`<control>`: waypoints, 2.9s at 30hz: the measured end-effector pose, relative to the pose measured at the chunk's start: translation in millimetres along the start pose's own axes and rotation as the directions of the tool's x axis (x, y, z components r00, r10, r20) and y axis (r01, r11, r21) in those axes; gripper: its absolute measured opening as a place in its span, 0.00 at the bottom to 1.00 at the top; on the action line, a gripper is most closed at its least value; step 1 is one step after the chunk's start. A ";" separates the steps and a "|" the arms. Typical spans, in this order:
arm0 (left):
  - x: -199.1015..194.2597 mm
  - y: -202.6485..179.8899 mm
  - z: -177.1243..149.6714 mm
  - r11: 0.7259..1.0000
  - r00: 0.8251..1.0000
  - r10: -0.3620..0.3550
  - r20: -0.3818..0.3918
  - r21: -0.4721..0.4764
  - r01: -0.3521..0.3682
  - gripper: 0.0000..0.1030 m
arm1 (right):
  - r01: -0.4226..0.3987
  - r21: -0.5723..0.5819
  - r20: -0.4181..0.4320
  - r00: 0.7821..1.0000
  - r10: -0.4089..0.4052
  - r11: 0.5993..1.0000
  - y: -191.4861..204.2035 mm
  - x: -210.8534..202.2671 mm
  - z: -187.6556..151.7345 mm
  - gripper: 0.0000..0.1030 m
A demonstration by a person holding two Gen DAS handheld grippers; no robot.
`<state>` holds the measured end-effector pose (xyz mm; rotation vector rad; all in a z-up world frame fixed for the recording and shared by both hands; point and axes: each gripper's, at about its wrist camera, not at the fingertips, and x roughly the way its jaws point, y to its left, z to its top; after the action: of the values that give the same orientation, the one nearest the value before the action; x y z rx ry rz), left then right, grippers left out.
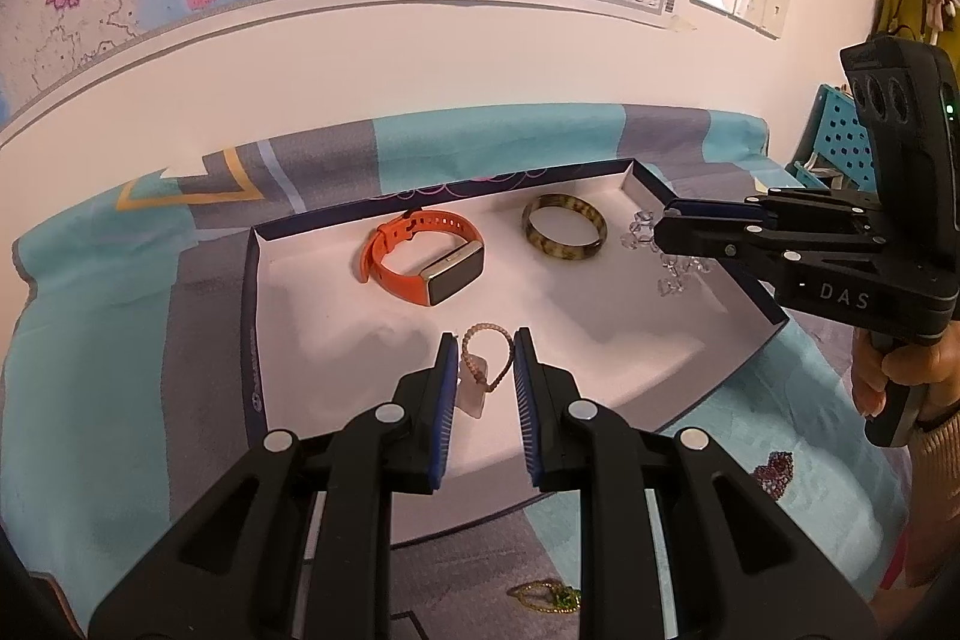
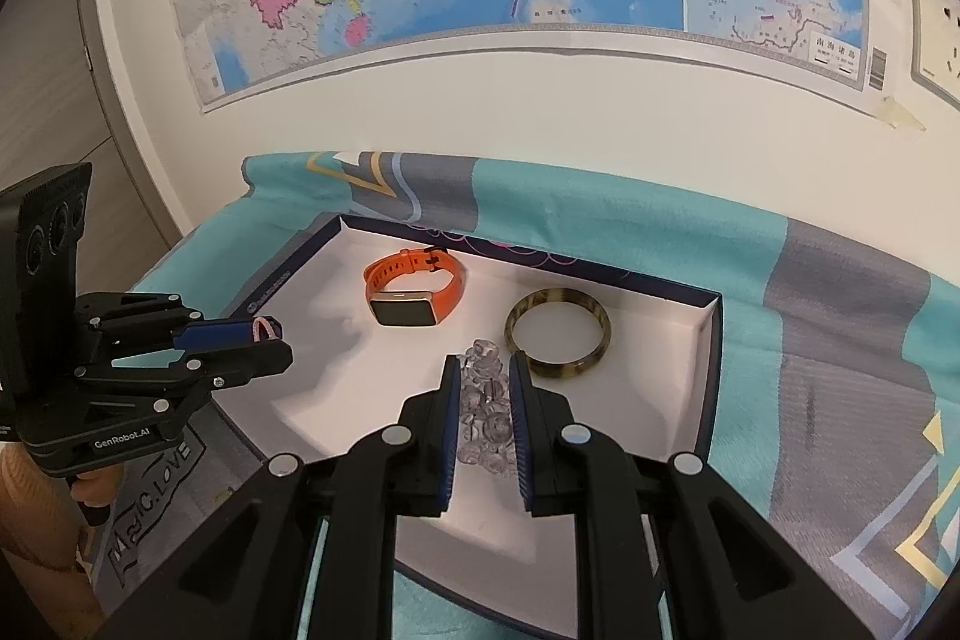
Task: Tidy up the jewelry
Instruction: 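Carry crystal bracelet and pink ring into the box and release both, then withdraw both open tools from the box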
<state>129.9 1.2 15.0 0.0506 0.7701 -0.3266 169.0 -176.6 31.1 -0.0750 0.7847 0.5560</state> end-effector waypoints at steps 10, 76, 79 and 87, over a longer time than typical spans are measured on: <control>10.3 3.8 3.5 1.000 1.000 0.007 -0.020 -0.012 -0.007 0.19 | 0.003 0.009 -0.012 1.000 -0.003 1.000 -3.5 8.6 0.8 0.14; 53.1 14.9 15.2 0.995 0.991 0.096 -0.088 0.011 -0.096 0.32 | -0.003 0.068 -0.043 0.999 0.006 0.998 -20.2 30.6 2.0 0.25; 38.7 14.6 13.0 0.993 0.992 0.114 -0.059 0.012 -0.113 0.38 | -0.013 0.060 -0.040 0.999 0.016 0.998 -17.2 21.8 -3.3 0.31; -17.8 19.1 -4.0 0.995 0.994 0.100 0.037 -0.014 -0.100 0.45 | -0.064 0.015 -0.011 0.998 0.065 0.998 0.9 -20.2 -27.9 0.36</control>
<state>121.1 24.8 23.0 0.0716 0.7294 -0.2273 138.9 -192.3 25.2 -0.0394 0.8044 0.6113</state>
